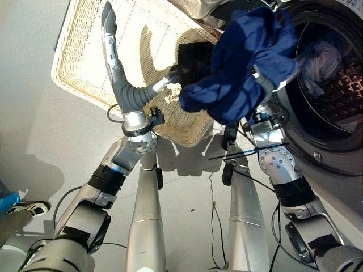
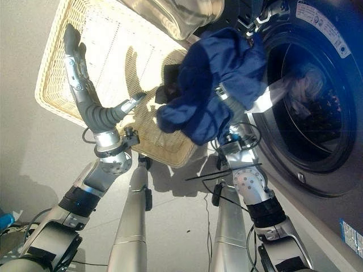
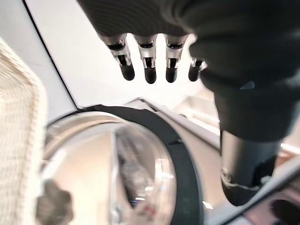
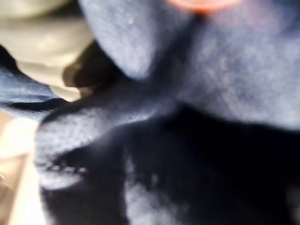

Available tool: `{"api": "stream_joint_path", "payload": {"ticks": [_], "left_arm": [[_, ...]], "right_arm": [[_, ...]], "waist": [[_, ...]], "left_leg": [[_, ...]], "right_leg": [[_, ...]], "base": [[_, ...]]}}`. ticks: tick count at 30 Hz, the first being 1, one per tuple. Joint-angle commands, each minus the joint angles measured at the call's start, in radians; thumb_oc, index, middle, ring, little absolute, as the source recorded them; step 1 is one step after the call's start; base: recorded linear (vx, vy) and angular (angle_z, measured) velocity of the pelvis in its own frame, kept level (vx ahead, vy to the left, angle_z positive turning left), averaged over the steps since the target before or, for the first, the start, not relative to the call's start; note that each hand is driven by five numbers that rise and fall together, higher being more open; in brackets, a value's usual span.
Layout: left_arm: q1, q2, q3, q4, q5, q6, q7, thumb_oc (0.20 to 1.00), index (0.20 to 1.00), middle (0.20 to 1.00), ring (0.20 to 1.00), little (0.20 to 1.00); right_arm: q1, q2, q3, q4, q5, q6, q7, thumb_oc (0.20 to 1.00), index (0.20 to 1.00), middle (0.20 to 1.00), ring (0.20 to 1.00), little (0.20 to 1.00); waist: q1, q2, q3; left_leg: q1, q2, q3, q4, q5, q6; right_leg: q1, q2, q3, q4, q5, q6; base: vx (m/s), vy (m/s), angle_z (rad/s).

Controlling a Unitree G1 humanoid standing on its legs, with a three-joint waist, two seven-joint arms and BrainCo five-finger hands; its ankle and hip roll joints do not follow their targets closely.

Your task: Put the clothes into the washing machine.

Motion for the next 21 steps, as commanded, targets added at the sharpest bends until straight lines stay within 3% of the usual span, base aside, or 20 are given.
{"api": "stream_joint_path", "payload": {"ticks": [1, 6, 13, 18, 21], "left_arm": [[-0.043, 0.029, 0.036, -0.005, -0.058, 0.000, 0.034, 1.000, 1.000, 1.000, 1.000, 1.000], [-0.080, 0.045, 0.012, 0.163, -0.121, 0.021, 0.069, 1.000, 1.000, 1.000, 1.000, 1.000], [-0.131, 0.061, -0.030, 0.318, -0.179, 0.043, 0.072, 1.000, 1.000, 1.000, 1.000, 1.000], [-0.187, 0.070, -0.085, 0.448, -0.250, 0.062, 0.041, 1.000, 1.000, 1.000, 1.000, 1.000], [-0.199, 0.079, -0.105, 0.491, -0.290, 0.065, 0.018, 1.000, 1.000, 1.000, 1.000, 1.000]], "right_arm": [[-0.021, -0.002, -0.048, -0.031, 0.057, -0.085, -0.051, 0.200, 0.200, 0.200, 0.200, 0.200], [-0.056, -0.072, -0.092, 0.172, 0.168, -0.150, -0.088, 0.200, 0.200, 0.200, 0.200, 0.200], [-0.108, -0.147, -0.086, 0.390, 0.249, -0.139, -0.149, 0.200, 0.200, 0.200, 0.200, 0.200], [-0.199, -0.230, -0.021, 0.692, 0.184, -0.063, -0.336, 0.200, 0.200, 0.200, 0.200, 0.200], [-0.265, -0.288, 0.003, 0.832, 0.144, -0.089, -0.436, 0.200, 0.200, 0.200, 0.200, 0.200]], "waist": [[-0.025, 0.004, -0.015], [-0.032, 0.008, -0.015], [-0.038, 0.007, -0.015], [-0.036, 0.006, -0.015], [-0.031, 0.009, -0.015]], "left_leg": [[-0.006, -0.113, 0.066, 0.015, -0.019, 0.100], [0.000, -0.103, 0.077, 0.014, -0.019, 0.091], [0.004, -0.094, 0.085, 0.013, -0.021, 0.082], [0.002, -0.086, 0.092, 0.011, -0.020, 0.078], [-0.004, -0.081, 0.090, 0.021, -0.025, 0.077]], "right_leg": [[0.033, 0.073, -0.113, -0.098, 0.113, 0.039], [0.036, 0.076, -0.105, -0.097, 0.114, 0.041], [0.038, 0.080, -0.104, -0.096, 0.115, 0.044], [0.036, 0.086, -0.107, -0.100, 0.118, 0.040], [0.032, 0.089, -0.107, -0.096, 0.119, 0.035]], "base": [[-0.01, 0.036, 0.00], [0.00, 0.014, 0.00], [0.00, 0.000, 0.00], [-0.01, 0.021, -0.05], [0.00, 0.000, 0.00]]}}
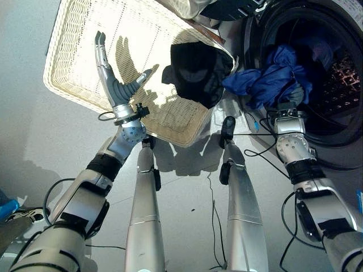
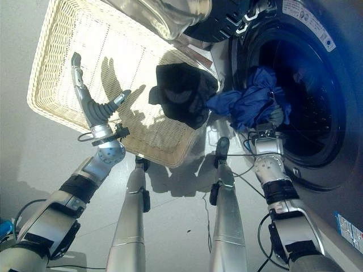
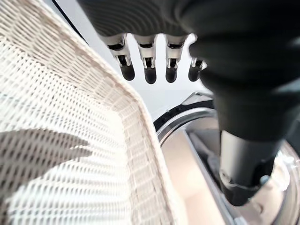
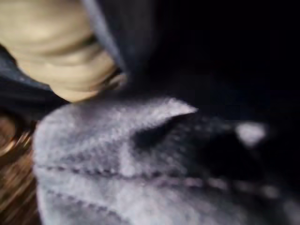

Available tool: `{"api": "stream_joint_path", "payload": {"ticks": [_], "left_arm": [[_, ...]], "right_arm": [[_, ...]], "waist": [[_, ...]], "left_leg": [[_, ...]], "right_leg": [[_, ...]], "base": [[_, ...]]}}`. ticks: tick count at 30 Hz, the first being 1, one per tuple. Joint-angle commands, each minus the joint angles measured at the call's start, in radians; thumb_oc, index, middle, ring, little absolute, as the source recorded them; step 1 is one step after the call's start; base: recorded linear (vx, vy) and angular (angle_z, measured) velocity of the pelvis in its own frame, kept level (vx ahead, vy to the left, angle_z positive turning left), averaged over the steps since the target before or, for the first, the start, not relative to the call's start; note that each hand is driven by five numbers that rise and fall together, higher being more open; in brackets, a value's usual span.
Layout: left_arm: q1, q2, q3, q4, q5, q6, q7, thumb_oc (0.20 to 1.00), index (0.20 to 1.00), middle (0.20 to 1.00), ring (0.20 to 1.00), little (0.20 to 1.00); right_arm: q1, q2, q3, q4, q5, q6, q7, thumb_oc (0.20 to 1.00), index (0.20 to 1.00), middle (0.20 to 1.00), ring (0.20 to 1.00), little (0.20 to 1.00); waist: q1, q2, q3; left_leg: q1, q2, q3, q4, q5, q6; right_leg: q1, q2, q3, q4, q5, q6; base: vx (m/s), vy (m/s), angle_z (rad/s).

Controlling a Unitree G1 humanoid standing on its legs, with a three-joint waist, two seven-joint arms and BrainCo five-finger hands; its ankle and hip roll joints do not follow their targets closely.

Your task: Put the clothes into the washing machine.

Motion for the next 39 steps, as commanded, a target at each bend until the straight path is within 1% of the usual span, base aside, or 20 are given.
{"api": "stream_joint_path", "payload": {"ticks": [1, 2, 4, 6, 7, 9, 10, 11, 12, 13, 15, 16, 19, 21, 23, 25, 27, 34, 35, 39], "left_arm": [[-0.024, 0.031, 0.027, 0.002, -0.050, -0.015, -0.021, 1.000, 1.000, 1.000, 1.000, 1.000], [-0.023, 0.036, 0.022, 0.014, -0.052, -0.020, -0.024, 1.000, 1.000, 1.000, 1.000, 1.000], [0.000, 0.063, 0.003, 0.037, -0.057, -0.029, -0.042, 1.000, 1.000, 1.000, 1.000, 1.000], [0.027, 0.078, -0.014, 0.028, -0.053, -0.019, -0.035, 1.000, 1.000, 1.000, 1.000, 1.000], [0.047, 0.094, -0.019, 0.023, -0.050, -0.008, -0.038, 1.000, 1.000, 1.000, 1.000, 1.000], [0.074, 0.120, -0.020, 0.019, -0.066, -0.003, -0.051, 1.000, 1.000, 1.000, 1.000, 1.000], [0.077, 0.124, -0.019, 0.018, -0.068, -0.001, -0.054, 1.000, 1.000, 1.000, 1.000, 1.000], [0.084, 0.142, -0.016, 0.021, -0.082, -0.002, -0.066, 1.000, 1.000, 1.000, 1.000, 1.000], [0.084, 0.148, -0.014, 0.022, -0.087, -0.003, -0.072, 1.000, 1.000, 1.000, 1.000, 1.000], [0.085, 0.157, -0.010, 0.023, -0.093, -0.002, -0.083, 1.000, 1.000, 1.000, 1.000, 1.000], [0.084, 0.173, -0.003, 0.028, -0.102, 0.001, -0.105, 1.000, 1.000, 1.000, 1.000, 1.000], [0.082, 0.177, -0.002, 0.030, -0.109, 0.001, -0.112, 1.000, 1.000, 1.000, 1.000, 1.000], [0.061, 0.183, 0.002, 0.052, -0.134, 0.004, -0.165, 1.000, 1.000, 1.000, 1.000, 1.000], [0.048, 0.185, -0.005, 0.061, -0.131, 0.002, -0.176, 1.000, 1.000, 1.000, 1.000, 1.000], [0.011, 0.179, -0.031, 0.073, -0.129, 0.009, -0.193, 1.000, 1.000, 1.000, 1.000, 1.000], [-0.014, 0.176, -0.051, 0.079, -0.150, 0.019, -0.198, 1.000, 1.000, 1.000, 1.000, 1.000], [-0.034, 0.172, -0.064, 0.086, -0.172, 0.025, -0.205, 1.000, 1.000, 1.000, 1.000, 1.000], [-0.060, 0.163, -0.069, 0.111, -0.206, 0.011, -0.220, 1.000, 1.000, 1.000, 1.000, 1.000], [-0.070, 0.140, -0.068, 0.121, -0.203, 0.009, -0.208, 1.000, 1.000, 1.000, 1.000, 1.000], [-0.080, 0.117, -0.065, 0.124, -0.190, 0.014, -0.186, 1.000, 1.000, 1.000, 1.000, 1.000]], "right_arm": [[-0.044, -0.101, -0.001, -0.002, -0.065, -0.048, -0.120, 0.200, 0.200, 0.200, 0.200, 0.200], [-0.064, -0.121, -0.004, 0.031, -0.065, -0.064, -0.132, 0.200, 0.200, 0.200, 0.200, 0.200], [-0.124, -0.197, -0.022, 0.127, -0.052, -0.182, -0.209, 0.200, 0.200, 0.200, 0.200, 0.200], [-0.148, -0.238, -0.024, 0.123, -0.105, -0.278, -0.343, 0.200, 0.200, 0.200, 0.200, 0.200], [-0.179, -0.282, -0.023, 0.127, -0.182, -0.320, -0.480, 0.200, 0.200, 0.200, 0.200, 0.200], [-0.217, -0.368, -0.013, 0.135, -0.211, -0.371, -0.616, 0.200, 0.200, 0.200, 0.200, 0.200], [-0.219, -0.378, -0.013, 0.132, -0.223, -0.376, -0.632, 0.200, 0.200, 0.200, 0.200, 0.200], [-0.223, -0.422, -0.004, 0.110, -0.308, -0.369, -0.701, 0.297, 0.297, 0.297, 0.297, 0.297], [-0.226, -0.434, 0.001, 0.100, -0.326, -0.362, -0.721, 0.322, 0.322, 0.322, 0.322, 0.322], [-0.232, -0.453, 0.010, 0.090, -0.349, -0.350, -0.740, 0.426, 0.426, 0.426, 0.426, 0.426], [-0.244, -0.490, 0.030, 0.097, -0.404, -0.299, -0.737, 0.956, 0.956, 0.956, 0.956, 0.956], [-0.247, -0.497, 0.035, 0.098, -0.410, -0.284, -0.733, 1.000, 1.000, 1.000, 1.000, 1.000], [-0.262, -0.505, 0.081, 0.185, -0.495, -0.150, -0.700, 1.000, 1.000, 1.000, 1.000, 1.000], [-0.265, -0.502, 0.096, 0.206, -0.561, -0.091, -0.690, 1.000, 1.000, 1.000, 1.000, 1.000], [-0.312, -0.492, 0.198, 0.272, -0.768, 0.089, -0.714, 1.000, 1.000, 1.000, 1.000, 1.000], [-0.351, -0.483, 0.272, 0.300, -0.842, 0.204, -0.703, 1.000, 1.000, 1.000, 1.000, 1.000], [-0.385, -0.462, 0.341, 0.349, -0.935, 0.274, -0.698, 1.000, 1.000, 1.000, 1.000, 1.000], [-0.400, -0.395, 0.385, 0.351, -1.044, 0.303, -0.740, 1.000, 1.000, 1.000, 1.000, 1.000], [-0.391, -0.354, 0.381, 0.340, -1.070, 0.269, -0.771, 1.000, 1.000, 1.000, 1.000, 1.000], [-0.350, -0.315, 0.365, 0.259, -1.184, 0.198, -0.869, 1.000, 1.000, 1.000, 1.000, 1.000]], "waist": [[-0.003, 0.011, -0.015], [-0.002, 0.011, -0.015], [0.004, 0.004, -0.015], [0.006, -0.006, -0.015], [0.007, -0.014, -0.015], [0.006, -0.027, -0.015], [0.005, -0.029, -0.015], [-0.001, -0.038, -0.015], [-0.002, -0.040, -0.015], [-0.004, -0.044, -0.015], [-0.005, -0.050, -0.015], [-0.005, -0.052, -0.015], [0.002, -0.054, -0.015], [0.003, -0.053, -0.015], [0.011, -0.045, -0.015], [0.016, -0.040, -0.015], [0.023, -0.033, -0.015], [0.031, -0.020, -0.015], [0.033, -0.012, -0.015], [0.027, 0.000, -0.015]], "left_leg": [[-0.006, -0.086, 0.077, 0.024, -0.026, 0.077], [-0.006, -0.084, 0.077, 0.026, -0.028, 0.078], [-0.013, -0.079, 0.067, 0.034, -0.042, 0.080], [-0.016, -0.080, 0.059, 0.033, -0.050, 0.084], [-0.014, -0.080, 0.054, 0.030, -0.056, 0.086], [-0.009, -0.081, 0.048, 0.026, -0.060, 0.092], [-0.009, -0.081, 0.047, 0.027, -0.060, 0.093], [-0.006, -0.082, 0.045, 0.028, -0.062, 0.095], [-0.006, -0.083, 0.043, 0.028, -0.063, 0.096], [-0.005, -0.084, 0.041, 0.030, -0.064, 0.098], [-0.002, -0.086, 0.039, 0.034, -0.068, 0.101], [-0.001, -0.086, 0.038, 0.034, -0.068, 0.102], [0.008, -0.093, 0.032, 0.031, -0.069, 0.108], [0.007, -0.096, 0.030, 0.031, -0.068, 0.110], [0.002, -0.105, 0.026, 0.024, -0.063, 0.114], [-0.002, -0.110, 0.023, 0.024, -0.062, 0.118], [-0.007, -0.112, 0.021, 0.023, -0.061, 0.121], [-0.019, -0.117, 0.020, 0.018, -0.060, 0.125], [-0.024, -0.117, 0.020, 0.014, -0.060, 0.124], [-0.031, -0.120, 0.023, 0.008, -0.059, 0.122]], "right_leg": [[0.020, 0.082, -0.110, -0.051, 0.089, 0.038], [0.021, 0.083, -0.111, -0.050, 0.088, 0.037], [0.024, 0.088, -0.117, -0.049, 0.082, 0.037], [0.027, 0.094, -0.121, -0.059, 0.086, 0.038], [0.034, 0.099, -0.124, -0.069, 0.088, 0.040], [0.044, 0.108, -0.127, -0.079, 0.092, 0.039], [0.045, 0.109, -0.127, -0.079, 0.092, 0.039], [0.050, 0.113, -0.126, -0.083, 0.093, 0.037], [0.051, 0.114, -0.125, -0.085, 0.093, 0.037], [0.052, 0.115, -0.124, -0.085, 0.093, 0.036], [0.056, 0.117, -0.124, -0.084, 0.090, 0.035], [0.057, 0.117, -0.124, -0.084, 0.090, 0.035], [0.066, 0.117, -0.127, -0.085, 0.086, 0.034], [0.065, 0.116, -0.128, -0.086, 0.088, 0.033], [0.062, 0.112, -0.134, -0.096, 0.093, 0.032], [0.057, 0.109, -0.137, -0.098, 0.096, 0.031], [0.052, 0.107, -0.141, -0.097, 0.095, 0.029], [0.043, 0.101, -0.148, -0.102, 0.094, 0.032], [0.036, 0.098, -0.147, -0.102, 0.091, 0.033], [0.022, 0.095, -0.142, -0.099, 0.085, 0.034]], "base": [[0.00, 0.000, 0.00], [0.00, 0.000, 0.00], [0.01, -0.075, -0.05], [-0.01, -0.085, -0.11], [-0.02, -0.066, -0.08], [-0.02, -0.059, -0.03], [-0.03, -0.022, -0.01], [0.00, 0.000, 0.00], [0.00, 0.000, 0.00], [0.00, 0.000, 0.00], [0.00, 0.000, 0.00], [0.00, 0.000, 0.00], [0.00, 0.000, 0.00], [0.00, 0.000, 0.00], [0.00, 0.000, 0.00], [0.00, 0.000, 0.00], [0.00, 0.000, 0.00], [0.00, -0.007, 0.02], [0.00, 0.000, 0.00], [0.00, 0.000, 0.00]]}}
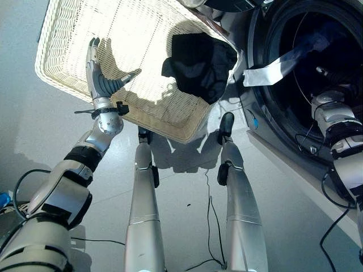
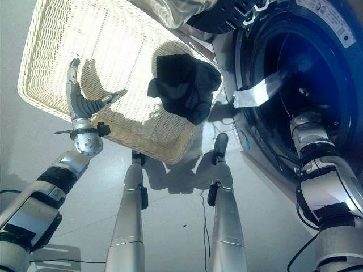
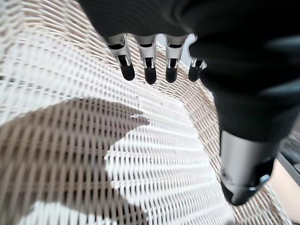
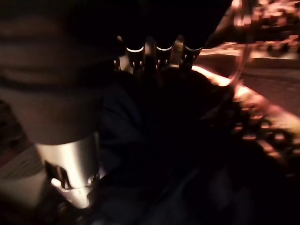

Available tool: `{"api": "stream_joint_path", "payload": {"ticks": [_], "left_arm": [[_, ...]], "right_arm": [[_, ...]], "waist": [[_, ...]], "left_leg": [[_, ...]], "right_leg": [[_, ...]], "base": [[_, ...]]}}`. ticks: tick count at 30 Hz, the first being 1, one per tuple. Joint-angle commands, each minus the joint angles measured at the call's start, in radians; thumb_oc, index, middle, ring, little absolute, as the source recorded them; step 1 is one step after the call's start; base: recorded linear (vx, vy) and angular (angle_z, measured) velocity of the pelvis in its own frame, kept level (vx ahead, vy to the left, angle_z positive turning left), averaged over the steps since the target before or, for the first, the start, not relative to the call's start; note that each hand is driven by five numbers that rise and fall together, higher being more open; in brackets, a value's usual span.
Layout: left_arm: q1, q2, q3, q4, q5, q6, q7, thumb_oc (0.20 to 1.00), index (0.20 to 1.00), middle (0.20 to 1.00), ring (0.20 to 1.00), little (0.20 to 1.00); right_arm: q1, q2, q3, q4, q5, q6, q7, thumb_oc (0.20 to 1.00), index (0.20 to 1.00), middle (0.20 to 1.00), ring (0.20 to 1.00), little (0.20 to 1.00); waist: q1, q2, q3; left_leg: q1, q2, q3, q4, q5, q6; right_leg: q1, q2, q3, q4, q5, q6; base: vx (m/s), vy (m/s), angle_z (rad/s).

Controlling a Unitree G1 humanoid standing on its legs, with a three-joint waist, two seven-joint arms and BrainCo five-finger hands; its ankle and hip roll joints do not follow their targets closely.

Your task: Put the clothes into the washing machine.

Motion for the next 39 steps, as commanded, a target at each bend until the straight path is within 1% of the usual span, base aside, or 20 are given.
{"api": "stream_joint_path", "payload": {"ticks": [1, 2, 4, 6, 8, 11, 12, 14, 17, 22, 26, 30, 32, 34, 35, 38, 39], "left_arm": [[-0.033, -0.012, 0.018, -0.015, -0.004, -0.026, 0.040, 1.000, 1.000, 1.000, 1.000, 1.000], [-0.032, -0.022, 0.028, -0.015, 0.001, -0.025, 0.053, 1.000, 1.000, 1.000, 1.000, 1.000], [-0.031, -0.029, 0.035, -0.019, 0.003, -0.019, 0.060, 1.000, 1.000, 1.000, 1.000, 1.000], [-0.029, -0.037, 0.041, -0.021, -0.002, -0.018, 0.071, 1.000, 1.000, 1.000, 1.000, 1.000], [-0.022, -0.057, 0.067, -0.028, -0.005, -0.013, 0.087, 1.000, 1.000, 1.000, 1.000, 1.000], [-0.019, -0.063, 0.077, -0.030, -0.003, -0.009, 0.092, 1.000, 1.000, 1.000, 1.000, 1.000], [-0.013, -0.071, 0.089, -0.027, 0.001, -0.010, 0.095, 1.000, 1.000, 1.000, 1.000, 1.000], [-0.011, -0.079, 0.104, -0.024, 0.004, -0.010, 0.098, 1.000, 1.000, 1.000, 1.000, 1.000], [0.001, -0.095, 0.118, -0.022, 0.018, -0.017, 0.111, 1.000, 1.000, 1.000, 1.000, 1.000], [0.006, -0.105, 0.136, -0.021, 0.032, -0.021, 0.119, 1.000, 1.000, 1.000, 1.000, 1.000], [0.018, -0.121, 0.149, -0.029, 0.049, -0.018, 0.133, 1.000, 1.000, 1.000, 1.000, 1.000], [0.037, -0.141, 0.162, -0.055, 0.073, -0.002, 0.144, 1.000, 1.000, 1.000, 1.000, 1.000], [0.046, -0.149, 0.168, -0.068, 0.081, 0.007, 0.148, 1.000, 1.000, 1.000, 1.000, 1.000], [0.052, -0.153, 0.170, -0.078, 0.086, 0.012, 0.151, 1.000, 1.000, 1.000, 1.000, 1.000], [0.057, -0.157, 0.176, -0.086, 0.092, 0.017, 0.148, 1.000, 1.000, 1.000, 1.000, 1.000], [0.057, -0.160, 0.178, -0.091, 0.094, 0.024, 0.148, 1.000, 1.000, 1.000, 1.000, 1.000], [0.057, -0.164, 0.179, -0.091, 0.095, 0.026, 0.142, 1.000, 1.000, 1.000, 1.000, 1.000]], "right_arm": [[-0.024, -0.071, 0.025, -0.060, -0.126, -0.079, -0.119, 1.000, 1.000, 1.000, 1.000, 1.000], [-0.001, -0.051, 0.025, -0.150, -0.184, -0.076, -0.178, 1.000, 1.000, 1.000, 1.000, 1.000], [0.020, -0.039, 0.021, -0.210, -0.231, -0.077, -0.197, 1.000, 1.000, 1.000, 1.000, 1.000], [0.035, -0.028, 0.031, -0.284, -0.273, -0.060, -0.224, 1.000, 1.000, 1.000, 1.000, 1.000], [0.083, -0.003, 0.023, -0.408, -0.341, -0.056, -0.197, 1.000, 1.000, 1.000, 1.000, 1.000], [0.114, 0.011, 0.020, -0.456, -0.370, -0.066, -0.178, 1.000, 1.000, 1.000, 1.000, 1.000], [0.144, 0.029, 0.012, -0.499, -0.423, -0.066, -0.155, 1.000, 1.000, 1.000, 1.000, 1.000], [0.169, 0.046, 0.011, -0.533, -0.454, -0.071, -0.122, 1.000, 1.000, 1.000, 1.000, 1.000], [0.218, 0.071, 0.020, -0.589, -0.540, -0.073, -0.071, 1.000, 1.000, 1.000, 1.000, 1.000], [0.278, 0.096, 0.017, -0.635, -0.567, -0.132, -0.044, 1.000, 1.000, 1.000, 1.000, 1.000], [0.312, 0.118, 0.014, -0.688, -0.613, -0.151, -0.022, 1.000, 1.000, 1.000, 1.000, 1.000], [0.352, 0.136, 0.015, -0.787, -0.726, -0.204, 0.015, 1.000, 1.000, 1.000, 1.000, 1.000], [0.358, 0.136, 0.025, -0.840, -0.798, -0.236, 0.057, 1.000, 1.000, 1.000, 1.000, 1.000], [0.358, 0.132, 0.033, -0.868, -0.805, -0.248, 0.076, 1.000, 1.000, 1.000, 1.000, 1.000], [0.350, 0.126, 0.047, -0.899, -0.823, -0.274, 0.113, 1.000, 1.000, 1.000, 1.000, 1.000], [0.335, 0.123, 0.069, -0.931, -0.839, -0.286, 0.157, 1.000, 1.000, 1.000, 1.000, 1.000], [0.315, 0.121, 0.100, -0.947, -0.843, -0.286, 0.203, 1.000, 1.000, 1.000, 1.000, 1.000]], "waist": [[-0.003, 0.006, -0.018], [-0.010, 0.009, -0.018], [-0.014, 0.011, -0.018], [-0.019, 0.011, -0.018], [-0.029, 0.012, -0.018], [-0.033, 0.012, -0.018], [-0.038, 0.011, -0.018], [-0.042, 0.010, -0.018], [-0.047, 0.011, -0.018], [-0.054, 0.012, -0.018], [-0.060, 0.011, -0.018], [-0.063, 0.012, -0.018], [-0.063, 0.012, -0.018], [-0.062, 0.013, -0.018], [-0.060, 0.013, -0.018], [-0.058, 0.012, -0.018], [-0.053, 0.013, -0.018]], "left_leg": [[0.016, -0.143, 0.059, 0.027, -0.077, 0.128], [0.013, -0.146, 0.063, 0.024, -0.079, 0.128], [0.012, -0.147, 0.067, 0.020, -0.079, 0.127], [0.010, -0.147, 0.071, 0.020, -0.079, 0.126], [0.007, -0.147, 0.076, 0.015, -0.079, 0.121], [0.003, -0.147, 0.078, 0.017, -0.079, 0.120], [0.002, -0.146, 0.080, 0.019, -0.079, 0.118], [0.001, -0.145, 0.084, 0.018, -0.077, 0.117], [-0.002, -0.143, 0.090, 0.016, -0.070, 0.115], [-0.004, -0.141, 0.095, 0.009, -0.063, 0.111], [-0.003, -0.140, 0.100, 0.006, -0.059, 0.111], [-0.002, -0.143, 0.103, 0.003, -0.052, 0.112], [-0.001, -0.142, 0.103, 0.004, -0.050, 0.111], [0.000, -0.142, 0.102, 0.003, -0.048, 0.111], [0.001, -0.142, 0.102, 0.005, -0.047, 0.109], [0.003, -0.143, 0.100, 0.005, -0.044, 0.107], [0.004, -0.143, 0.098, 0.008, -0.042, 0.105]], "right_leg": [[0.014, 0.068, -0.105, -0.013, 0.036, 0.041], [0.007, 0.070, -0.101, -0.014, 0.033, 0.041], [0.004, 0.070, -0.098, -0.014, 0.031, 0.042], [-0.001, 0.071, -0.095, -0.012, 0.029, 0.041], [-0.010, 0.071, -0.087, -0.012, 0.023, 0.041], [-0.016, 0.072, -0.083, -0.009, 0.019, 0.040], [-0.019, 0.074, -0.079, -0.004, 0.016, 0.039], [-0.021, 0.077, -0.076, -0.003, 0.013, 0.037], [-0.027, 0.079, -0.070, 0.003, 0.009, 0.033], [-0.032, 0.081, -0.065, 0.006, 0.007, 0.029], [-0.034, 0.083, -0.062, 0.007, 0.005, 0.027], [-0.037, 0.084, -0.058, 0.011, 0.005, 0.026], [-0.037, 0.083, -0.058, 0.014, 0.003, 0.026], [-0.035, 0.083, -0.057, 0.015, 0.003, 0.026], [-0.033, 0.083, -0.057, 0.016, 0.001, 0.026], [-0.030, 0.084, -0.058, 0.017, 0.000, 0.026], [-0.029, 0.082, -0.059, 0.019, 0.000, 0.025]], "base": [[0.00, 0.036, 0.02], [0.00, 0.042, 0.01], [0.00, 0.022, 0.00], [0.00, 0.017, 0.00], [-0.01, 0.034, 0.00], [0.00, 0.000, 0.00], [0.00, 0.000, 0.00], [0.00, 0.031, 0.06], [0.00, 0.019, 0.02], [0.00, 0.000, 0.00], [0.00, 0.000, 0.00], [0.00, 0.000, 0.00], [0.00, 0.000, 0.00], [0.00, 0.000, 0.00], [0.00, 0.000, 0.00], [0.00, 0.000, 0.00], [0.00, 0.000, 0.00]]}}
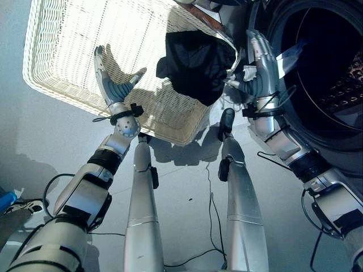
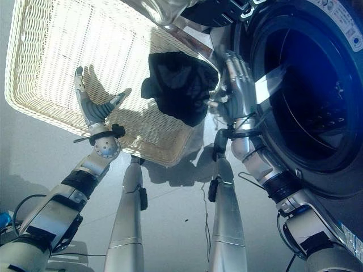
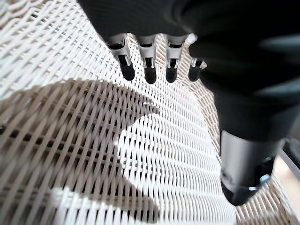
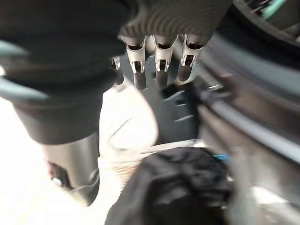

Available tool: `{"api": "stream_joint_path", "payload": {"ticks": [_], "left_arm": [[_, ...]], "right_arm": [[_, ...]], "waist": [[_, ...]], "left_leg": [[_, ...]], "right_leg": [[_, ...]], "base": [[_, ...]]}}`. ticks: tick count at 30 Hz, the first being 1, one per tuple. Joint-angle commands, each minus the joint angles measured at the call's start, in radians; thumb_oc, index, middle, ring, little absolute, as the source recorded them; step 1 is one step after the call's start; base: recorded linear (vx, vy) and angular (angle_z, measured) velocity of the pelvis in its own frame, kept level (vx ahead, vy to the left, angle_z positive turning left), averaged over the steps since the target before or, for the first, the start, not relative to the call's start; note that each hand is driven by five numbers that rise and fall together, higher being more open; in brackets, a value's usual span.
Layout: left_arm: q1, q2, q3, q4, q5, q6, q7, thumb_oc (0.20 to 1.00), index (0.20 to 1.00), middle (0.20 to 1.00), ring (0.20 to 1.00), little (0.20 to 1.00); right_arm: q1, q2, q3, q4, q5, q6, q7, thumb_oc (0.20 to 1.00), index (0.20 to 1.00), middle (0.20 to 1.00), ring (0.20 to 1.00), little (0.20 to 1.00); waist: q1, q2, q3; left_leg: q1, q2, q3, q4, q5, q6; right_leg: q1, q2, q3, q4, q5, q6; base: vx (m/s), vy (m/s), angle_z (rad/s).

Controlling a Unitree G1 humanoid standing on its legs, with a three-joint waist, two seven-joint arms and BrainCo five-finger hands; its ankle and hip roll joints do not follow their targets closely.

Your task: Put the clothes into the washing machine.

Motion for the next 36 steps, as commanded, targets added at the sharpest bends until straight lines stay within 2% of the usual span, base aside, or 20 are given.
{"api": "stream_joint_path", "payload": {"ticks": [1, 4, 12, 18, 19, 20, 22, 25, 26, 27, 29, 34, 36], "left_arm": [[-0.011, -0.021, 0.048, -0.037, 0.045, -0.012, 0.023, 1.000, 1.000, 1.000, 1.000, 1.000], [-0.015, -0.029, 0.042, -0.033, 0.046, -0.016, 0.019, 1.000, 1.000, 1.000, 1.000, 1.000], [-0.037, -0.028, 0.033, -0.012, 0.030, -0.017, 0.001, 1.000, 1.000, 1.000, 1.000, 1.000], [-0.068, -0.031, 0.013, 0.010, 0.012, -0.012, -0.017, 1.000, 1.000, 1.000, 1.000, 1.000], [-0.078, -0.035, 0.006, 0.019, 0.011, -0.015, -0.018, 1.000, 1.000, 1.000, 1.000, 1.000], [-0.078, -0.035, 0.006, 0.019, 0.011, -0.015, -0.018, 1.000, 1.000, 1.000, 1.000, 1.000], [-0.094, -0.038, -0.003, 0.032, 0.004, -0.016, -0.024, 1.000, 1.000, 1.000, 1.000, 1.000], [-0.126, -0.048, -0.022, 0.067, -0.012, -0.023, -0.028, 1.000, 1.000, 1.000, 1.000, 1.000], [-0.129, -0.048, -0.023, 0.070, -0.013, -0.024, -0.029, 1.000, 1.000, 1.000, 1.000, 1.000], [-0.142, -0.051, -0.029, 0.088, -0.024, -0.032, -0.034, 1.000, 1.000, 1.000, 1.000, 1.000], [-0.149, -0.058, -0.032, 0.095, -0.021, -0.033, -0.034, 1.000, 1.000, 1.000, 1.000, 1.000], [-0.168, -0.086, -0.054, 0.110, -0.018, -0.036, -0.025, 1.000, 1.000, 1.000, 1.000, 1.000], [-0.172, -0.088, -0.059, 0.115, -0.021, -0.039, -0.024, 1.000, 1.000, 1.000, 1.000, 1.000]], "right_arm": [[-0.003, -0.023, 0.061, -0.100, -0.045, -0.055, 0.069, 1.000, 1.000, 1.000, 1.000, 1.000], [-0.036, -0.023, 0.114, -0.108, -0.054, -0.045, 0.099, 1.000, 1.000, 1.000, 1.000, 1.000], [-0.095, -0.014, 0.183, -0.060, -0.070, -0.021, 0.107, 1.000, 1.000, 1.000, 1.000, 1.000], [-0.154, 0.011, 0.261, 0.061, -0.057, 0.086, 0.147, 1.000, 1.000, 1.000, 1.000, 1.000], [-0.168, 0.026, 0.282, 0.103, -0.049, 0.142, 0.151, 1.000, 1.000, 1.000, 1.000, 1.000], [-0.168, 0.026, 0.282, 0.104, -0.049, 0.142, 0.151, 1.000, 1.000, 1.000, 1.000, 1.000], [-0.181, 0.043, 0.298, 0.163, -0.046, 0.197, 0.141, 1.000, 1.000, 1.000, 1.000, 1.000], [-0.222, 0.075, 0.319, 0.276, -0.016, 0.249, 0.068, 1.000, 1.000, 1.000, 1.000, 1.000], [-0.226, 0.078, 0.320, 0.285, -0.017, 0.249, 0.065, 1.000, 1.000, 1.000, 1.000, 1.000], [-0.251, 0.094, 0.326, 0.338, -0.023, 0.286, 0.071, 1.000, 1.000, 1.000, 1.000, 1.000], [-0.268, 0.102, 0.335, 0.376, -0.019, 0.305, 0.069, 1.000, 1.000, 1.000, 1.000, 1.000], [-0.319, 0.142, 0.368, 0.528, -0.036, 0.399, 0.144, 1.000, 1.000, 1.000, 1.000, 1.000], [-0.324, 0.147, 0.374, 0.558, -0.046, 0.406, 0.143, 1.000, 1.000, 1.000, 1.000, 1.000]], "waist": [[-0.002, 0.012, -0.018], [0.006, 0.015, -0.018], [0.017, 0.018, -0.018], [0.030, 0.018, -0.018], [0.033, 0.019, -0.018], [0.033, 0.019, -0.018], [0.037, 0.023, -0.018], [0.043, 0.033, -0.018], [0.044, 0.034, -0.018], [0.047, 0.039, -0.018], [0.051, 0.042, -0.018], [0.065, 0.055, -0.018], [0.067, 0.058, -0.018]], "left_leg": [[0.002, -0.132, 0.068, 0.047, -0.042, 0.105], [0.000, -0.134, 0.064, 0.048, -0.037, 0.105], [-0.001, -0.138, 0.060, 0.053, -0.031, 0.103], [0.003, -0.141, 0.056, 0.058, -0.026, 0.103], [0.003, -0.141, 0.056, 0.057, -0.025, 0.103], [0.003, -0.141, 0.056, 0.057, -0.025, 0.103], [0.003, -0.142, 0.056, 0.055, -0.021, 0.103], [0.000, -0.145, 0.056, 0.054, -0.018, 0.104], [0.000, -0.145, 0.056, 0.054, -0.018, 0.104], [-0.001, -0.146, 0.056, 0.054, -0.018, 0.102], [-0.002, -0.147, 0.054, 0.052, -0.017, 0.104], [-0.002, -0.149, 0.054, 0.050, -0.014, 0.110], [0.000, -0.150, 0.054, 0.048, -0.013, 0.111]], "right_leg": [[0.049, 0.101, -0.085, -0.078, 0.070, 0.020], [0.050, 0.098, -0.089, -0.078, 0.071, 0.018], [0.053, 0.092, -0.095, -0.081, 0.076, 0.018], [0.058, 0.087, -0.104, -0.078, 0.080, 0.015], [0.058, 0.086, -0.107, -0.077, 0.081, 0.014], [0.058, 0.086, -0.107, -0.078, 0.081, 0.014], [0.057, 0.083, -0.111, -0.078, 0.084, 0.014], [0.055, 0.080, -0.114, -0.080, 0.089, 0.012], [0.055, 0.080, -0.114, -0.080, 0.089, 0.012], [0.052, 0.078, -0.116, -0.079, 0.091, 0.014], [0.052, 0.077, -0.117, -0.081, 0.093, 0.012], [0.052, 0.075, -0.123, -0.079, 0.093, 0.008], [0.053, 0.075, -0.125, -0.080, 0.094, 0.007]], "base": [[0.00, 0.000, 0.00], [0.00, 0.000, 0.00], [0.00, -0.005, 0.01], [0.00, 0.000, 0.00], [0.00, 0.000, 0.00], [0.00, 0.000, 0.00], [0.00, -0.002, 0.04], [0.00, -0.002, 0.03], [0.00, -0.002, 0.03], [0.00, 0.000, 0.03], [0.00, -0.003, 0.02], [0.00, -0.001, 0.01], [0.00, 0.000, 0.00]]}}
